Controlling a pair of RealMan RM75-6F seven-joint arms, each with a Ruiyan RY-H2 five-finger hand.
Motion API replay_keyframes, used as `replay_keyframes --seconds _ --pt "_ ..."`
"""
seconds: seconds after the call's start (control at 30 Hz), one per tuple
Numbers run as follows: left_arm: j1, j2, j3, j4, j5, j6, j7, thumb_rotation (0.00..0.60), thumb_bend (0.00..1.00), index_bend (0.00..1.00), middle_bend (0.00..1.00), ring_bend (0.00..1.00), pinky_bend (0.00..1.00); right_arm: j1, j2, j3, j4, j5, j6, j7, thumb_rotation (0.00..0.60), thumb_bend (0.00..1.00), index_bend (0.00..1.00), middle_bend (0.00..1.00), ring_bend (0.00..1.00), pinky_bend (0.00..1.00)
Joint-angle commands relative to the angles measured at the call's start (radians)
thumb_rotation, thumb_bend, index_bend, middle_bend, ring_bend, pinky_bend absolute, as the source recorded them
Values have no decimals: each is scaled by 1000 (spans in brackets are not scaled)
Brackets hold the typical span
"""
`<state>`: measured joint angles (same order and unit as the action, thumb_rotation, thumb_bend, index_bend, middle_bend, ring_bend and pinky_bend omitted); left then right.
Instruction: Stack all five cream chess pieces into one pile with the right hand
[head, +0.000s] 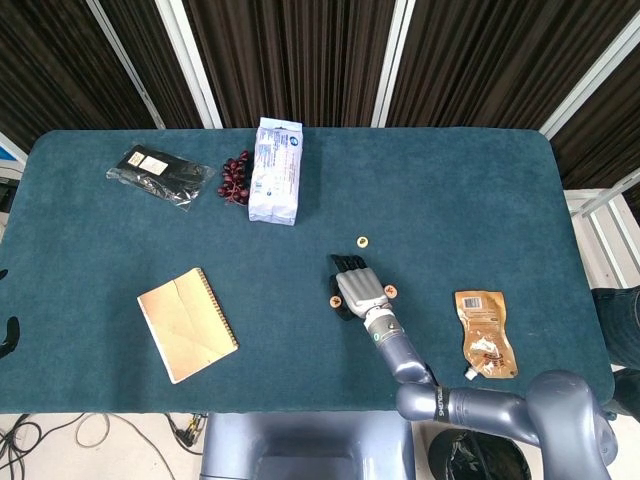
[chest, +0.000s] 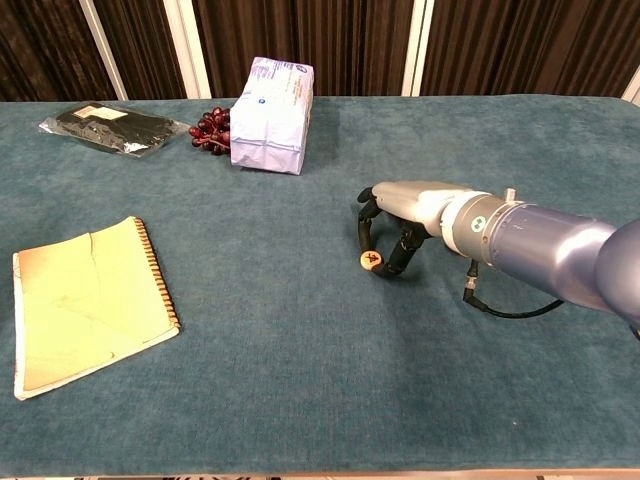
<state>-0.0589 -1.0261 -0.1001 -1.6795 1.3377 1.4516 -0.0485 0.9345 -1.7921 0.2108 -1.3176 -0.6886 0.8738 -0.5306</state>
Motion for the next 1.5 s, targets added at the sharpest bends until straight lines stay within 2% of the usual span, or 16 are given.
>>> replay_keyframes --seconds 0.03,0.4,0.6,0.83,1.03,1.5 --pt "0 0 0 0 -1 0 -1 600 484 153 0 0 0 0 0 0 -1 -2 -1 1 600 410 531 0 0 0" --pt "0 1 0 1 -1 -1 -3 600 484 156 0 0 0 -11 37 13 -47 -26 13 25 600 411 539 0 0 0" --pt "1 0 0 0 0 1 0 600 484 156 0 0 0 -32 124 20 -131 -30 30 32 600 410 540 0 0 0" --pt "-1 -3 1 -3 4 3 9 600 485 156 0 0 0 -56 248 -2 -216 14 46 0 600 410 539 0 0 0" --pt "0 -3 1 -4 4 4 12 600 484 156 0 0 0 -78 288 -33 -219 35 44 1 600 410 540 0 0 0" --pt "0 -4 0 -1 1 3 13 600 485 157 0 0 0 -95 265 -53 -147 30 31 40 600 410 539 0 0 0"
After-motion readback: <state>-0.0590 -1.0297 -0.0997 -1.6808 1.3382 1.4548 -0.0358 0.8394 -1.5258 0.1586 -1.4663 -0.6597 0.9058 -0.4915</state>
